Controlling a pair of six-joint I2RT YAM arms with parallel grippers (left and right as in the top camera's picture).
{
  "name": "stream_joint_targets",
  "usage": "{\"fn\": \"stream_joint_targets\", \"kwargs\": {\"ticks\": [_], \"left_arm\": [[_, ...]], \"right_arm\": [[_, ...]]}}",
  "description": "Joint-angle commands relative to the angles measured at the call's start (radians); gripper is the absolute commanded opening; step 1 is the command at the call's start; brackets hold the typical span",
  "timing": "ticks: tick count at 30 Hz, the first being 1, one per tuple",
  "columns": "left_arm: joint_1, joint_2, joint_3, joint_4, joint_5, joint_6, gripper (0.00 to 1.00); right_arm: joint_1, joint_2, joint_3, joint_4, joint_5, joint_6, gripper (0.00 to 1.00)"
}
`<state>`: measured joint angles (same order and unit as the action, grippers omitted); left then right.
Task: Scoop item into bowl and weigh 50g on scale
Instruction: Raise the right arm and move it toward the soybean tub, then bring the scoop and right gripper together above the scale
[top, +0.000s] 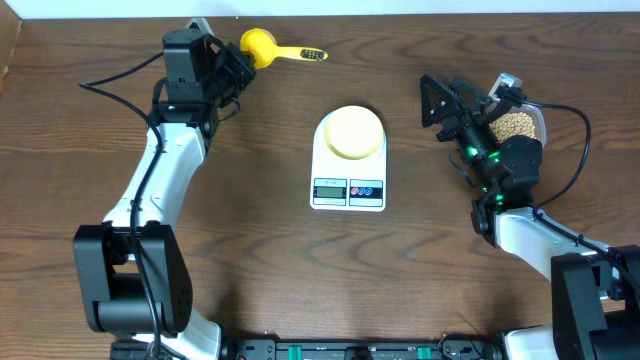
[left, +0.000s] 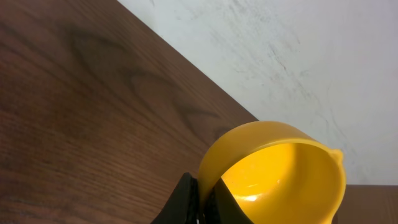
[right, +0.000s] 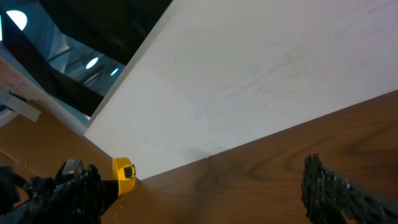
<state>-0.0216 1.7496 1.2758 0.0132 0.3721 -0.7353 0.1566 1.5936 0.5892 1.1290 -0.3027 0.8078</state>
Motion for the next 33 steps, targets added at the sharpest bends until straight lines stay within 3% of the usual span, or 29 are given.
{"fn": "stream_joint_targets", "kwargs": {"ticks": [1,21,28,33], "left_arm": [[0.003,-0.020,0.026,0.007,0.010,0.016,0.08],[0.003,-0.020,0.026,-0.059,-0.078,0.047,0.08],[0.003,-0.020,0.025,-0.065,-0.078,0.046,0.08],[0.003,-0.020,0.024,-0.066,-0.078,0.047,0.08]], "right_arm": [[0.006,0.003,0.020,-0.002,0.002,-0.005,0.99],[-0.016,0.003,0.020,-0.122,0.027,-0.027,0.99],[-0.015,0.003,0.020,-0.129,0.024,0.034,0.93],[-0.011,0.003,0.020,-0.227,0.023,0.033,0.99]]}}
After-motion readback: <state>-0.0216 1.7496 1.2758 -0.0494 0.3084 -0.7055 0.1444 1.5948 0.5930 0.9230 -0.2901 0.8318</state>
